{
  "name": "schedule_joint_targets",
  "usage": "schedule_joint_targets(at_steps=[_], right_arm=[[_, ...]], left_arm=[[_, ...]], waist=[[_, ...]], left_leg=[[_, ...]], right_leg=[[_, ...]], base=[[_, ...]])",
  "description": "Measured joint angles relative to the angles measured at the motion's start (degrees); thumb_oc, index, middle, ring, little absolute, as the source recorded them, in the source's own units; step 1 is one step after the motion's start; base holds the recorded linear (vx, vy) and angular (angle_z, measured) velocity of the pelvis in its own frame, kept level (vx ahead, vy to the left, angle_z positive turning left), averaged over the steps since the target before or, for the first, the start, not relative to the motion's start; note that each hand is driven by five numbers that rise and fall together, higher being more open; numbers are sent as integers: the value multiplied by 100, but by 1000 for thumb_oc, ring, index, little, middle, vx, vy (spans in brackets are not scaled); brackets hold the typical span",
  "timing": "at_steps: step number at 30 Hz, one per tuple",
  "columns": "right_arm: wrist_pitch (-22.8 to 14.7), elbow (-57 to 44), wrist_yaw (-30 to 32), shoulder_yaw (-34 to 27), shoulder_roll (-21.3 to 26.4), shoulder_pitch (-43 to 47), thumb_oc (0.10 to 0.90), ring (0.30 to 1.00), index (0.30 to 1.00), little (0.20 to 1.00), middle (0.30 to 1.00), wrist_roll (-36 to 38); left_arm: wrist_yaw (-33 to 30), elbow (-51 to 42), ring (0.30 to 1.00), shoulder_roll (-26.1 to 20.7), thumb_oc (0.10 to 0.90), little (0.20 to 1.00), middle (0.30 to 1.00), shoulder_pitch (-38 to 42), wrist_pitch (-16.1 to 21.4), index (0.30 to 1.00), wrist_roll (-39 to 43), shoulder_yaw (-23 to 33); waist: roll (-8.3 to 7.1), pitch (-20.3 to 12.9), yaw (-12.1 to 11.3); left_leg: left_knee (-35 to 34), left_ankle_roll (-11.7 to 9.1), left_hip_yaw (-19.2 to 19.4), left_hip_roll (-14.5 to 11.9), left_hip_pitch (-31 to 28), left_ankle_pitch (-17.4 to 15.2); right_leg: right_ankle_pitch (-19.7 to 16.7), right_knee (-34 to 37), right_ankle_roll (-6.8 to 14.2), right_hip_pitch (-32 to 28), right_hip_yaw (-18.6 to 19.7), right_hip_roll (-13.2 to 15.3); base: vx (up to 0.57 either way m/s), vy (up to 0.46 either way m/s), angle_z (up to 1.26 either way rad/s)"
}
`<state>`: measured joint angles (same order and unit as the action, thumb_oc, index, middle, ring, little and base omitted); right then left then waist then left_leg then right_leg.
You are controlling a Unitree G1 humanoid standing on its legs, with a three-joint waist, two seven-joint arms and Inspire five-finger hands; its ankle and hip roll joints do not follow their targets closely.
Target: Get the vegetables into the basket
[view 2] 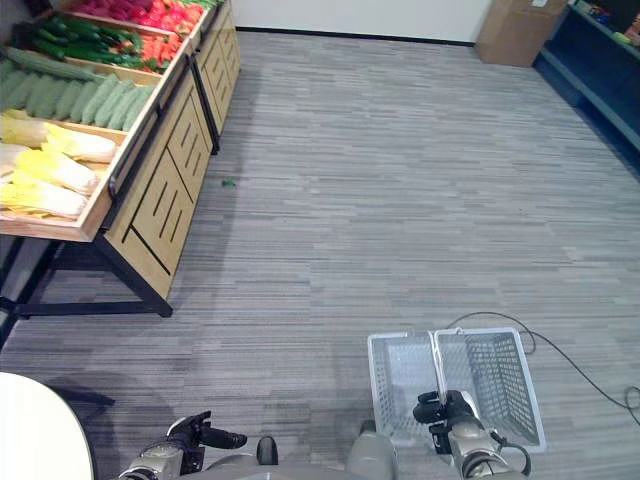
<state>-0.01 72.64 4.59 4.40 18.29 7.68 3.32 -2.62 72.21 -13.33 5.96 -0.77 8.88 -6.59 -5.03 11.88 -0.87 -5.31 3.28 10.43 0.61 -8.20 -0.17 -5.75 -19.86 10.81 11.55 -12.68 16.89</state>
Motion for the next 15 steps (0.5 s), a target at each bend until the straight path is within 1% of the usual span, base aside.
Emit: schedule_joint_targets(at_steps=[2,3,4,5,7,8,9,10,11,12,13,14,15], right_arm=[[58,-5,5,-41,-93,-203,400,300,300,300,300,9],[58,-19,11,-49,-99,-229,400,300,300,300,300,13],[42,-168,32,-77,-95,-215,400,300,300,300,300,60],[45,-229,34,-91,-79,-193,400,300,300,300,300,106],[39,-251,30,-126,-64,-172,400,300,300,300,300,112],[56,-226,25,-172,1,-334,400,300,300,300,300,177],[65,-218,36,-173,62,-372,400,300,300,300,300,206],[77,-215,49,-173,103,-370,400,300,300,300,300,209],[100,-219,43,-166,177,-337,400,300,300,300,300,206],[100,-225,38,-154,195,-290,400,300,300,300,300,204],[94,-225,29,-135,224,-281,400,300,300,300,300,203],[93,-192,3,-111,217,-295,400,300,300,300,300,202],[95,-153,-17,-109,120,-303,400,300,300,300,300,204]], left_arm=[[-2,79,1000,7,900,1000,1000,-33,-13,1000,-4,-5],[-6,76,1000,8,900,1000,1000,-60,-9,1000,-5,0],[-10,144,1000,23,900,1000,1000,-47,1,1000,-14,65],[-32,234,1000,30,900,1000,1000,-21,2,1000,-26,121],[-55,315,1000,29,900,1000,1000,-29,-2,1000,-58,254],[-79,291,1000,11,900,1000,1000,-143,12,1000,-113,272],[-84,280,1000,125,900,1000,1000,-142,47,1000,-117,274],[-84,265,1000,194,900,1000,1000,-146,61,1000,-116,275],[-89,253,1000,290,900,1000,1000,-120,63,1000,-117,282],[-27,246,1000,315,900,1000,1000,-75,58,1000,-107,284],[-27,223,1000,369,900,1000,1000,-56,63,1000,-102,294],[-13,221,1000,419,900,1000,1000,-22,91,1000,-80,293],[-8,236,1000,469,900,1000,1000,38,139,1000,6,294]], waist=[[-23,18,51],[5,39,50],[70,79,91],[103,102,157],[89,99,226],[20,78,296],[198,81,308],[303,67,302],[419,41,294],[511,17,290],[496,20,304],[492,7,313],[482,-13,319]], left_leg=[[18,1,-81,-5,-44,-76],[22,-10,-79,-37,-56,-113],[27,-67,-69,-127,-43,-155],[26,-112,-69,-203,-32,-184],[24,-177,-76,-228,-48,-223],[-8,-477,-194,-293,-376,-422],[-8,-537,-202,-455,-441,-479],[-2,-558,-193,-573,-443,-470],[52,-627,-186,-707,-426,-394],[160,-740,-176,-773,-421,-251],[208,-942,-230,-848,-414,-89],[330,-1046,-310,-900,-351,4],[560,-1159,-518,-1016,-222,74]], right_leg=[[-25,609,-2,-70,-183,-63],[-32,754,-21,-32,-235,-123],[-67,1259,-18,-34,-375,-257],[-166,1847,4,-38,-501,-369],[-336,2419,-9,-25,-598,-421],[-784,2460,-229,-183,-614,-402],[-834,2377,-283,-225,-619,-571],[-769,2360,-377,-259,-645,-695],[-727,2387,-559,-317,-683,-842],[-686,2384,-772,-393,-722,-893],[-585,2353,-747,-466,-791,-906],[-477,2344,-716,-536,-873,-919],[-342,2320,-705,-646,-999,-982]], base=[[322,-98,6],[249,-90,-7],[203,-63,-7],[137,-42,2],[166,-54,20],[255,-89,44],[193,-65,44],[202,-105,15],[139,-78,9],[305,-228,19],[244,-215,31],[316,-286,56],[228,-214,56]])
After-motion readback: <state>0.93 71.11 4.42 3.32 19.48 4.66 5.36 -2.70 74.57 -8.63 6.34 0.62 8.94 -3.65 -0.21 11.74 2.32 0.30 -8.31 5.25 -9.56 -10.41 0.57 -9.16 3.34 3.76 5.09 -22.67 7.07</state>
